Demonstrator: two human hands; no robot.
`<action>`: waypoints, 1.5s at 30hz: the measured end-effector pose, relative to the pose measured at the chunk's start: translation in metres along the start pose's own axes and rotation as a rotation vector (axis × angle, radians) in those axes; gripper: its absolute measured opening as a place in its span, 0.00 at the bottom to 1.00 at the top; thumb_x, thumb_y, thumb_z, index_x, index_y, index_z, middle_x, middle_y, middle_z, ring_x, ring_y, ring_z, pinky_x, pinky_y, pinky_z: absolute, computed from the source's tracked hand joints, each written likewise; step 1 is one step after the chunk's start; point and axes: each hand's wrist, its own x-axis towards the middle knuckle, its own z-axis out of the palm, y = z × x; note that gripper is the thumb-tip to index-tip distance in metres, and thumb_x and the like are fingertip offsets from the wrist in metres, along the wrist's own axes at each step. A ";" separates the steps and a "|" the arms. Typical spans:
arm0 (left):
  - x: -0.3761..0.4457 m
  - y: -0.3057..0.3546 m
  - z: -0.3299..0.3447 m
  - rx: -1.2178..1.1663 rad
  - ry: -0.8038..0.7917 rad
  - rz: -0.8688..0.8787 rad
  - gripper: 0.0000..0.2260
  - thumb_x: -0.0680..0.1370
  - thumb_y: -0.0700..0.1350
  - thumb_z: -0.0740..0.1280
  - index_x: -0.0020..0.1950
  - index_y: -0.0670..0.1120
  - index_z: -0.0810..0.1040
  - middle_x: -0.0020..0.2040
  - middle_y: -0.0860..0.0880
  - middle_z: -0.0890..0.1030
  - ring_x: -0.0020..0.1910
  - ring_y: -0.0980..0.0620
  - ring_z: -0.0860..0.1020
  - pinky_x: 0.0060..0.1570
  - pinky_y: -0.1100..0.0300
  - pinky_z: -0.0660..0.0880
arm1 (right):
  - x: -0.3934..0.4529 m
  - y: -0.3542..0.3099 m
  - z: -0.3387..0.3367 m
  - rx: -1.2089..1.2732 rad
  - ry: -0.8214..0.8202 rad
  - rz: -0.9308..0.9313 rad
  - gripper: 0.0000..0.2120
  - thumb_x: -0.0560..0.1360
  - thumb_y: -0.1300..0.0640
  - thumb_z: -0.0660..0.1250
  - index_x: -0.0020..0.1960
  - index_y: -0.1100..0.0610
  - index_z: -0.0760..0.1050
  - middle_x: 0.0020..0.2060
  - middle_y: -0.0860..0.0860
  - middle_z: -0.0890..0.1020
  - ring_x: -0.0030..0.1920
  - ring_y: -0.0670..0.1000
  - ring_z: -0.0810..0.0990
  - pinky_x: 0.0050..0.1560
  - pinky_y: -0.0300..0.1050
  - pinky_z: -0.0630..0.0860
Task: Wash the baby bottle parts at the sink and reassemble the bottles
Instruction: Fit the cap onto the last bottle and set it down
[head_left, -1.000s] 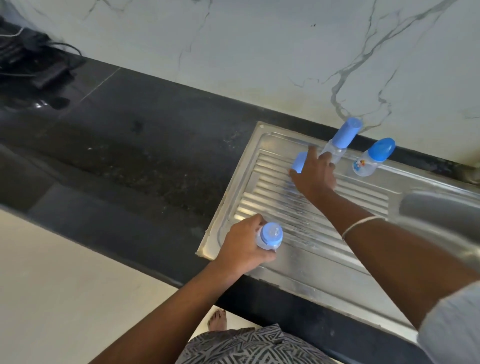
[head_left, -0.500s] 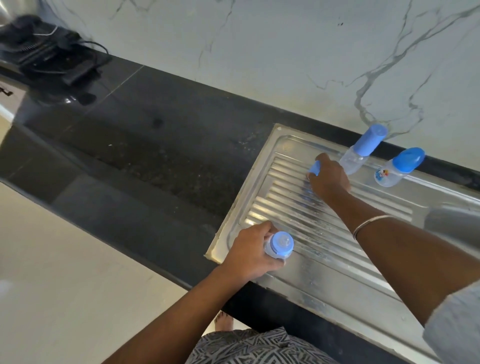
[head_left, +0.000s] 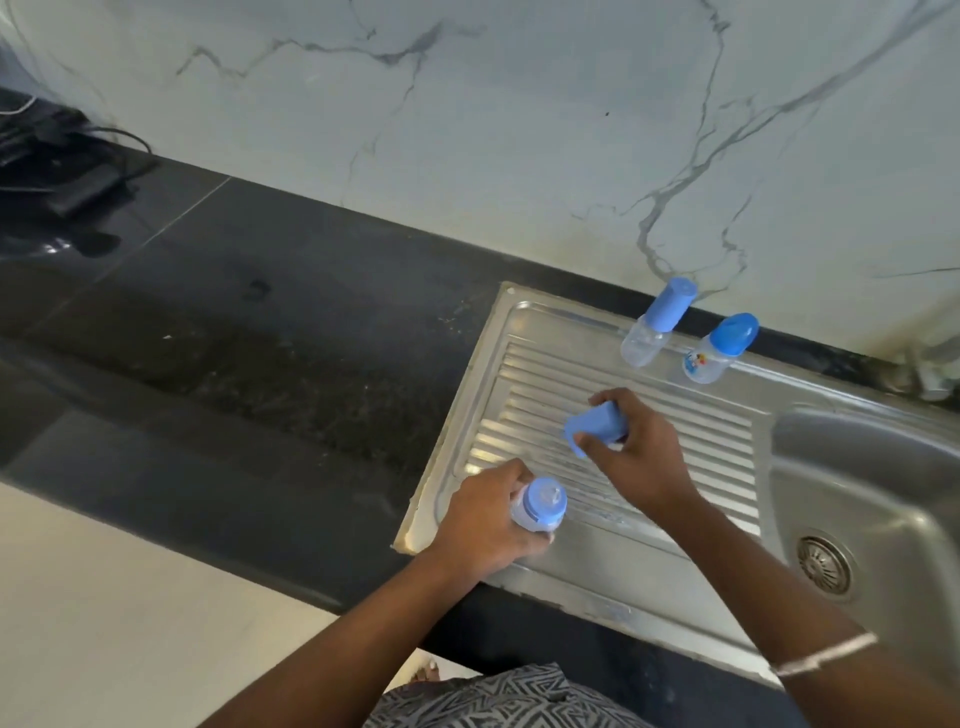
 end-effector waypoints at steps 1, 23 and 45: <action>0.000 0.000 0.000 0.005 0.001 0.010 0.23 0.62 0.58 0.79 0.49 0.61 0.70 0.45 0.64 0.78 0.47 0.65 0.77 0.47 0.67 0.74 | -0.011 -0.005 -0.004 -0.026 -0.010 -0.050 0.18 0.69 0.57 0.78 0.54 0.49 0.74 0.44 0.45 0.79 0.42 0.42 0.77 0.39 0.28 0.69; 0.002 -0.004 -0.002 -0.003 -0.001 0.146 0.23 0.66 0.56 0.78 0.59 0.55 0.78 0.50 0.58 0.83 0.49 0.56 0.81 0.53 0.63 0.77 | -0.053 -0.066 -0.003 -0.485 -0.440 -0.279 0.22 0.72 0.61 0.72 0.63 0.50 0.72 0.55 0.47 0.78 0.52 0.47 0.77 0.53 0.44 0.79; 0.001 -0.008 0.000 -0.050 0.038 0.173 0.20 0.65 0.56 0.78 0.54 0.53 0.80 0.46 0.58 0.84 0.45 0.59 0.80 0.48 0.63 0.77 | -0.038 -0.076 0.004 -0.506 -0.446 -0.115 0.12 0.67 0.60 0.73 0.50 0.53 0.81 0.44 0.48 0.83 0.44 0.49 0.81 0.46 0.47 0.81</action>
